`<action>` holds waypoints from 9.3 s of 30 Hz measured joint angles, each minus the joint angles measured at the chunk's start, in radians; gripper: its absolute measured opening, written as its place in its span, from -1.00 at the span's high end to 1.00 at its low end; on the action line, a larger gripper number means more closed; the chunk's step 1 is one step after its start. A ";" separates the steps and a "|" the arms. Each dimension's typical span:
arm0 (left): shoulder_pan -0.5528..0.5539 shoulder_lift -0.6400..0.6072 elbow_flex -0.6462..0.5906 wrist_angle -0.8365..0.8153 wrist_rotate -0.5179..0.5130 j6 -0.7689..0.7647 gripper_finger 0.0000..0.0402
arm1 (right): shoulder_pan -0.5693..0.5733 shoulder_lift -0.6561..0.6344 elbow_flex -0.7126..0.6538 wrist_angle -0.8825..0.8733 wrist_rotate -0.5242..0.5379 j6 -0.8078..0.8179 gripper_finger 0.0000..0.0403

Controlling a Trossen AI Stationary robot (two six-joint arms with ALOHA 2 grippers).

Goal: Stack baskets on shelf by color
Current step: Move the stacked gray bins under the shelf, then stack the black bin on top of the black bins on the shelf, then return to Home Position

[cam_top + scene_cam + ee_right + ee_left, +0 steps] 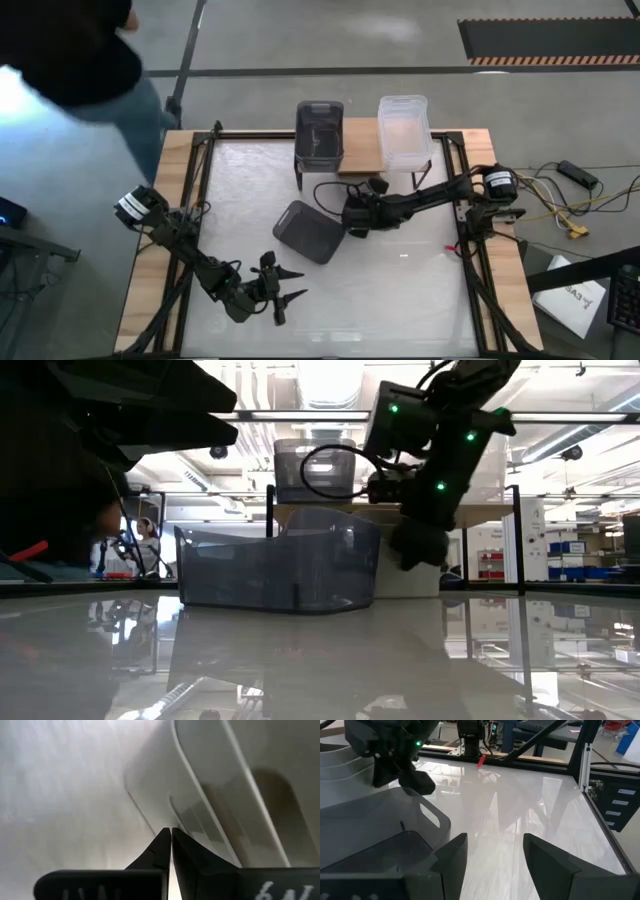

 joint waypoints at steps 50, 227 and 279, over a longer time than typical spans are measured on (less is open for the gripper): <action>0.226 -0.483 -0.094 -1.386 0.080 -0.837 0.11 | 0.841 -0.013 0.013 0.262 0.391 0.261 0.96; 0.646 -0.641 0.276 -0.953 0.730 0.306 0.72 | 0.567 -0.063 -0.510 1.117 -0.297 0.130 0.96; 0.688 -1.654 -0.735 -0.531 0.797 0.354 0.93 | 0.162 -1.699 -1.046 0.590 -0.454 -0.050 0.96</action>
